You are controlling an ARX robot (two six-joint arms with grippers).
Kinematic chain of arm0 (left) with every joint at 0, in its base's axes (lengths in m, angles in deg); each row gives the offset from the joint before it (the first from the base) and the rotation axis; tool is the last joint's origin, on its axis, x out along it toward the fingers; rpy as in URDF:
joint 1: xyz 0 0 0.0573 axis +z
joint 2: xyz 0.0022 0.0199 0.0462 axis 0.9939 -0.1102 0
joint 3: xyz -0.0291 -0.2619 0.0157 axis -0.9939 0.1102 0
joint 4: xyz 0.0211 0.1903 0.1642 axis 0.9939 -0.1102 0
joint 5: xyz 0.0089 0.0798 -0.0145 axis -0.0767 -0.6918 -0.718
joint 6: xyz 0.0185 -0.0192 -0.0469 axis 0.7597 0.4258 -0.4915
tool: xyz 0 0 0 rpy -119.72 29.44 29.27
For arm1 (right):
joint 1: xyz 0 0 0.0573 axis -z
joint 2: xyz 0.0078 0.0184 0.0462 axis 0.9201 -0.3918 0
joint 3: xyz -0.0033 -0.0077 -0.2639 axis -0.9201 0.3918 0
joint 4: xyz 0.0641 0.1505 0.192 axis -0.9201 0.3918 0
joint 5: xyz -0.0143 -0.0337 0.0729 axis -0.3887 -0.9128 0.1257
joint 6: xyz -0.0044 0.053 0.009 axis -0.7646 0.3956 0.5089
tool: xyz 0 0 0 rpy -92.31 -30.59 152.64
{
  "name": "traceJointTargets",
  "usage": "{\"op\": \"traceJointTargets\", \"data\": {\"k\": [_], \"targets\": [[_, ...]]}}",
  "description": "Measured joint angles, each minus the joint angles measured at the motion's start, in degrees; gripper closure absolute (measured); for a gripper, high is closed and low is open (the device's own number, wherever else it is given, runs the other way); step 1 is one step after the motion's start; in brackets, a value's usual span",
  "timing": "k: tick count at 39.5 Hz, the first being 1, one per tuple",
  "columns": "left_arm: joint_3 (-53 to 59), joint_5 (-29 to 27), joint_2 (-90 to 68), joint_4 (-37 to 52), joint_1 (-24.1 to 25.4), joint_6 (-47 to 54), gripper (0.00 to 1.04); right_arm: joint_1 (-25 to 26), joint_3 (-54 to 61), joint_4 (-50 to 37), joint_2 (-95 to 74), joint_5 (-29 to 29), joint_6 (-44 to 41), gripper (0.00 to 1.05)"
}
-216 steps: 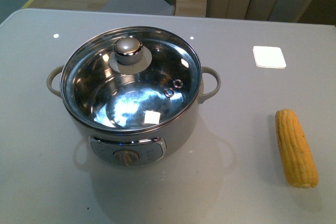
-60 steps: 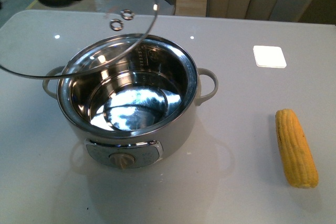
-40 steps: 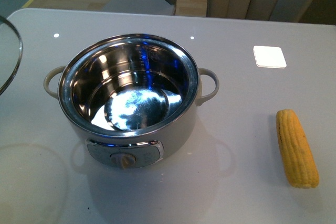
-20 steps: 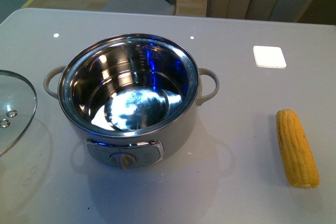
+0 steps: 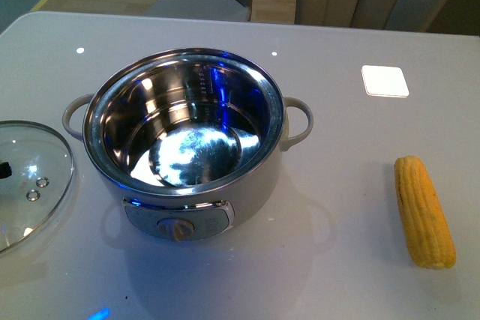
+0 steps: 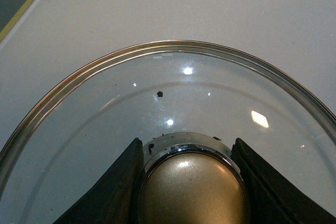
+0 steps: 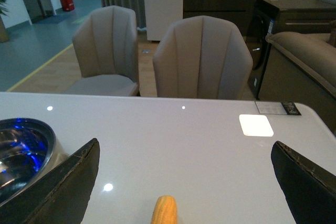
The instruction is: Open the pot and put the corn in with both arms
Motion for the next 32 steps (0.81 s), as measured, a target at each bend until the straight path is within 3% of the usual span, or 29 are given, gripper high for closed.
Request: {"op": "traceJointTargets", "data": {"k": [23,32], "targets": [[-2.67,2.58,-7.02,6.03,0.68,-2.38,0.59,0.00,0.00,0.02,0.02,0.00,0.00,0.09],[-2.03,2.12,-5.95,5.44,1.29,-1.25,0.24,0.00,0.00,0.00,0.02,0.00,0.00,0.09]]}}
